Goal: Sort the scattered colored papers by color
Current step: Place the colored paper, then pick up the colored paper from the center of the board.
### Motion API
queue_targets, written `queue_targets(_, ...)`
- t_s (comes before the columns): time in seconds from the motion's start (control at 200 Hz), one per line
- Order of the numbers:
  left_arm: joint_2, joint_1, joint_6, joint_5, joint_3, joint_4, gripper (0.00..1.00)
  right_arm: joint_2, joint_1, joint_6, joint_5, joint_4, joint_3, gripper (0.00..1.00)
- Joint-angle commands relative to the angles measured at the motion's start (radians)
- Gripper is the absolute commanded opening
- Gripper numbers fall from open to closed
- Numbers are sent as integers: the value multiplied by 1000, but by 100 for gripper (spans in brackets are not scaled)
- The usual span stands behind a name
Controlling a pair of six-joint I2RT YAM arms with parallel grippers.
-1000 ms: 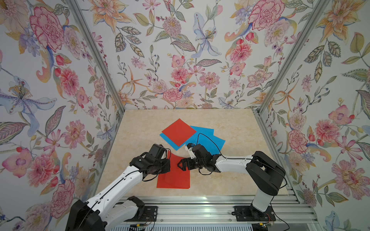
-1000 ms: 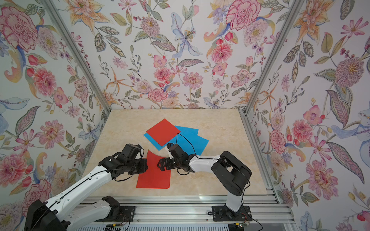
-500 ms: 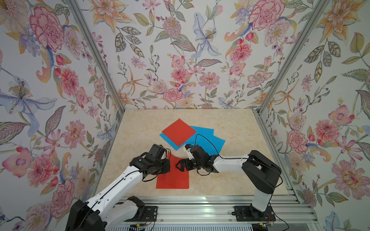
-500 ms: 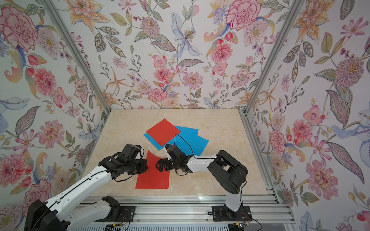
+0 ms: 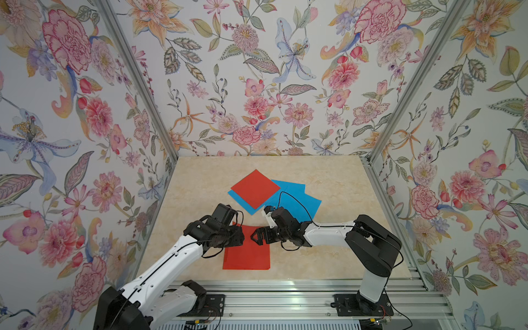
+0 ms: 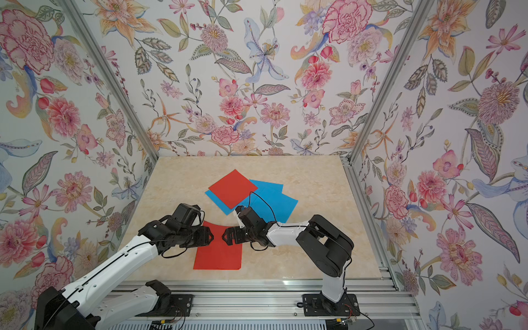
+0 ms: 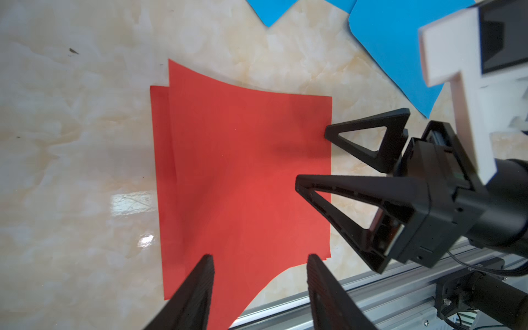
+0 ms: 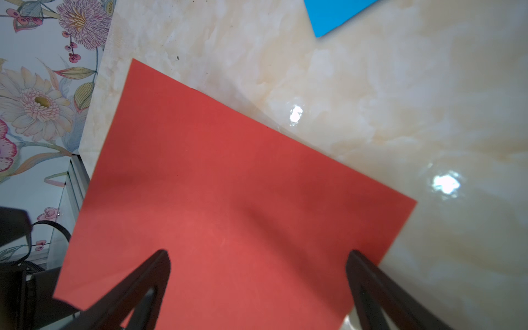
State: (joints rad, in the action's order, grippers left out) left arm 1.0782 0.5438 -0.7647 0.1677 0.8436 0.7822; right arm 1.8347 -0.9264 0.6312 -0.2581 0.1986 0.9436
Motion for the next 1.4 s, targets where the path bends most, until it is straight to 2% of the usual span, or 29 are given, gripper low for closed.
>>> queue_targets(0.0,54,4,99,-147,128,92,57,12,-8,5,5,-43,7,100)
queue_targets(0.125,166,-18,149,-229,242,94,59,1,-8,5,15,-55,16,100)
queue_targets(0.21,259,-49,193,-233,314,65,60,-14,-6,-14,31,-99,58,100)
queue_targets(0.35,383,-163,215,-100,357,-92,60,-22,25,-112,65,-238,209,100)
queue_targets(0.445,457,-217,209,-45,366,-209,60,8,83,-158,34,-284,311,100)
queue_targets(0.61,592,-272,168,19,414,-343,58,138,216,-224,-57,-355,511,100)
queue_targets(0.71,656,-298,93,79,408,-471,57,242,271,-234,-122,-372,627,100)
queue_targets(0.735,671,-302,73,90,403,-504,57,266,309,-237,-135,-376,655,100)
queue_targets(0.89,774,-314,3,132,424,-621,56,398,369,-247,-177,-399,798,100)
queue_targets(1.14,868,-320,-18,133,475,-634,56,548,409,-237,-214,-436,966,100)
queue_targets(1.395,907,-326,-35,131,476,-635,55,620,410,-214,-240,-436,1040,100)
